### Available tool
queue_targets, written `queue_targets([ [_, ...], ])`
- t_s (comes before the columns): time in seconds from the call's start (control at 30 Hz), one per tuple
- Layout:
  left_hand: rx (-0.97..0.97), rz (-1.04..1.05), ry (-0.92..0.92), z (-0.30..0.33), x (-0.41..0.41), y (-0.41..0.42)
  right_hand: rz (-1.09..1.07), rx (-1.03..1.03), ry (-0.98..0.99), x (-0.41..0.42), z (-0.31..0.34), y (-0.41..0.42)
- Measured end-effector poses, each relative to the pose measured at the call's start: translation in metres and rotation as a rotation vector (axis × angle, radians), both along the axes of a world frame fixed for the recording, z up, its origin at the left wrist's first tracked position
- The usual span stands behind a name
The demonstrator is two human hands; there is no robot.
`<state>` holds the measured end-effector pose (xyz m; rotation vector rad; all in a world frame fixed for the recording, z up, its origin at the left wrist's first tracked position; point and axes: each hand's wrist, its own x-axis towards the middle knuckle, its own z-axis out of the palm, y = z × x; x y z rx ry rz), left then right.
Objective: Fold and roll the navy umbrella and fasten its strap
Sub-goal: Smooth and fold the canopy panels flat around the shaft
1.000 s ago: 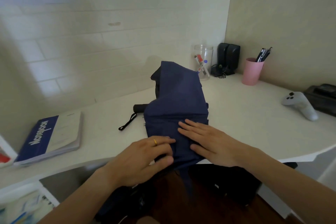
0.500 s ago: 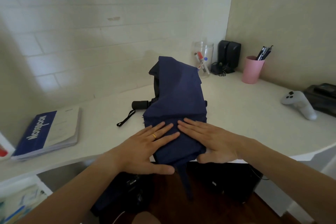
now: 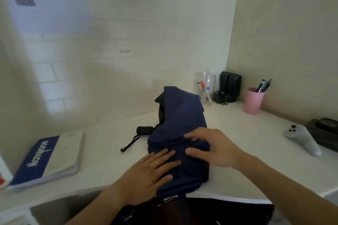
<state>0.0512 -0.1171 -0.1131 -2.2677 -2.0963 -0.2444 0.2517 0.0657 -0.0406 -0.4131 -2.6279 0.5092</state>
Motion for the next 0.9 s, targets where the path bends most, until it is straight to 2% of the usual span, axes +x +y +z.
queue_targets([
  [0.07,0.005,-0.001,-0.003,0.002,0.002,-0.001,-0.19,0.089,0.262,-0.023,0.025,0.022],
  [0.1,0.007,0.005,0.007,0.001,0.002,-0.002,-0.279,0.079,0.293,-0.037,0.039,0.034],
  [0.13,0.014,0.004,0.018,0.0,0.001,-0.003,-0.355,-0.001,0.262,-0.051,0.052,0.046],
  [0.27,0.085,-0.005,0.013,-0.002,0.001,-0.005,-0.455,-0.704,0.183,-0.085,0.07,0.072],
  [0.33,0.109,-0.008,0.004,-0.003,0.001,-0.004,-0.405,-0.783,0.208,-0.082,0.073,0.07],
  [0.5,0.198,-0.028,0.016,-0.008,-0.003,-0.003,-0.233,-0.589,0.282,-0.052,0.078,0.043],
  [0.6,0.344,-0.067,-0.026,-0.011,-0.001,-0.005,-0.134,-0.295,0.243,-0.028,0.064,0.021],
  [0.67,0.415,-0.053,-0.066,-0.007,0.004,-0.009,-0.088,-0.186,0.258,-0.013,0.049,0.008],
  [0.73,0.425,0.034,-0.227,-0.001,0.013,-0.014,-0.085,-0.186,0.309,-0.004,0.038,-0.004],
  [0.9,0.346,0.36,-1.142,0.032,0.027,0.001,-0.09,-0.244,0.377,-0.004,0.028,-0.005],
])
